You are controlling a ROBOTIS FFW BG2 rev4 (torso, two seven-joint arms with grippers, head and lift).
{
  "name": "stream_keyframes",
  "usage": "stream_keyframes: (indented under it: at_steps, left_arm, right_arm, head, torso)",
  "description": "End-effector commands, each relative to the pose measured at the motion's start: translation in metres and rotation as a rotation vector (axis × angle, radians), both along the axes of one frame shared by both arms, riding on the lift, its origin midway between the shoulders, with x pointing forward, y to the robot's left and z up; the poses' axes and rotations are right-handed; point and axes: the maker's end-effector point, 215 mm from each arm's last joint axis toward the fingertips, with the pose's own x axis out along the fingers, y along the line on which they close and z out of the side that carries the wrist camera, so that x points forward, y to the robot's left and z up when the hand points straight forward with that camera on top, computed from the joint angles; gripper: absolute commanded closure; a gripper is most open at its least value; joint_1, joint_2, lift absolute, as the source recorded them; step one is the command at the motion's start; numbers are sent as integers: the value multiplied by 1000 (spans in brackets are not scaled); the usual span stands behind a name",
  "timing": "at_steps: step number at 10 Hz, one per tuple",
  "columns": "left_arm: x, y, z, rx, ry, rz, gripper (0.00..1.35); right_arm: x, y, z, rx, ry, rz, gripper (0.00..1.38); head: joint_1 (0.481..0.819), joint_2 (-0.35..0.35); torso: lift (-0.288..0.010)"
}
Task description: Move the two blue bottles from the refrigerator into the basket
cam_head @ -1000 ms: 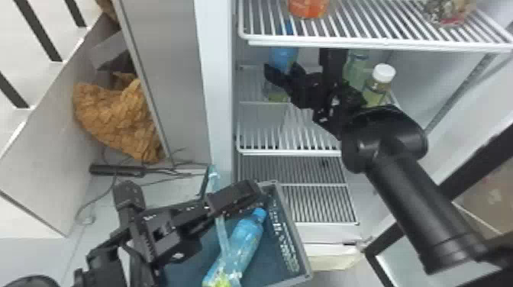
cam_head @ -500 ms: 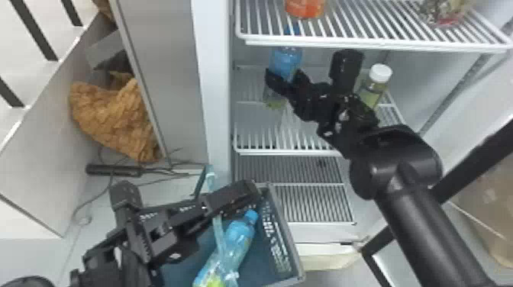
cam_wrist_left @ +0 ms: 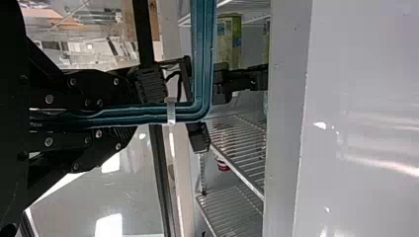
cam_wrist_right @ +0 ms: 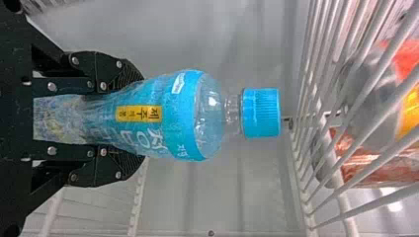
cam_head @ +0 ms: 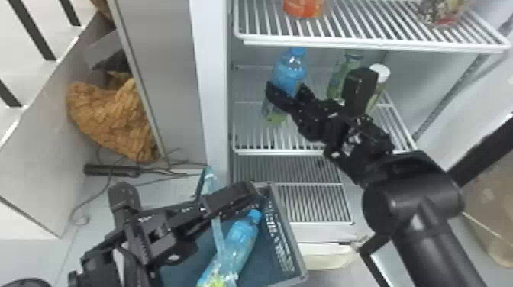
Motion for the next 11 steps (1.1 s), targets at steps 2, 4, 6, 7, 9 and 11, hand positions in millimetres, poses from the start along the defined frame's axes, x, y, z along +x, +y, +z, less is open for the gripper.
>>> stream_keyframes:
  at_steps: [2,4,6,7,9,11]
  left_arm:
    - [0,-1,-1,2,3,-1,1197]
    - [0,-1,0,1,0,-1,1197]
    - [-1,0,-2,0,5,2,1197]
    - [-1,0,-2,0,5,2,1197]
    - [-1,0,-2,0,5,2,1197]
    - [-1,-1,-2,2,5,4,1197]
  right_arm:
    - [-31,11,12,26,-3,38,1179]
    - [-57,17,21,48,-4,59,1179]
    - [-91,21,22,69,29,86,1179]
    - [-105,21,28,79,34,90,1179]
    - [-137,24,36,99,59,108,1179]
    - [-179,35,39,133,116,154,1179]
  head:
    - [695,-86]
    - [695,-79]
    - [695,-74]
    - [695,-72]
    - [695,-73]
    - [695,-72]
  torso:
    - [-220]
    - [-220]
    - [-220]
    - [-220]
    - [-220]
    - [-220]
